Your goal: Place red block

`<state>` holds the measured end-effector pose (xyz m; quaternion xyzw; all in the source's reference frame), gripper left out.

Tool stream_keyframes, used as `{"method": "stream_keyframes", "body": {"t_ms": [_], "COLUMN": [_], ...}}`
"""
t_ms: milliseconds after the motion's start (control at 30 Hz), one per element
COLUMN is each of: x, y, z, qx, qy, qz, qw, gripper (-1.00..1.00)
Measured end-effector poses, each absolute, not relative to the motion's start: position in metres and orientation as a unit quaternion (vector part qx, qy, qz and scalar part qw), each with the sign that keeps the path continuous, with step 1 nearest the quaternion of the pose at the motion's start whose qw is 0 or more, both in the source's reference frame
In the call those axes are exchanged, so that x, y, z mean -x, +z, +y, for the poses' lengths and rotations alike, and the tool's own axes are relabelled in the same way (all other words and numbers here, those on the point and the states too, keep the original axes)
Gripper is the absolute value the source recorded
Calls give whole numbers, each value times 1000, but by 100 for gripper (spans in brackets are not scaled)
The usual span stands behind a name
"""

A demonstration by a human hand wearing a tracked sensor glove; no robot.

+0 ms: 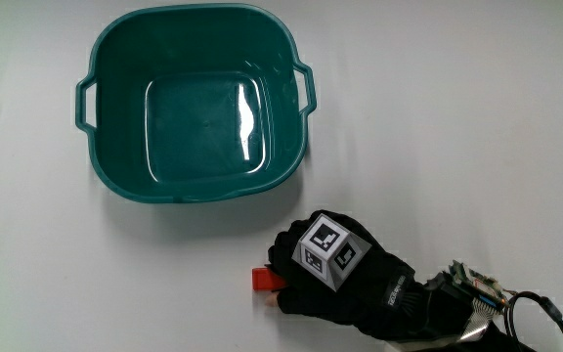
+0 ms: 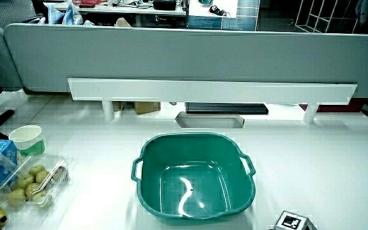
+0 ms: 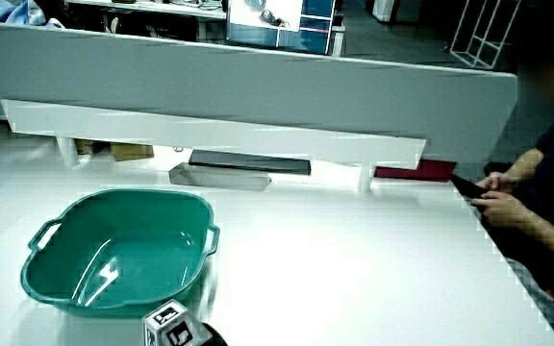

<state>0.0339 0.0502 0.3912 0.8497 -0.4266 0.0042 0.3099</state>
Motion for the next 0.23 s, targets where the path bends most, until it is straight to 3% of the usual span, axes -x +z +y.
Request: {"method": "stream_keyframes", "body": {"t_ms": [233], "x": [-48], "y": [394], "z": [47], "qx": [-853], "qy": [29], "qz": [-416], "qw": [312], "gripper": [-85]}}
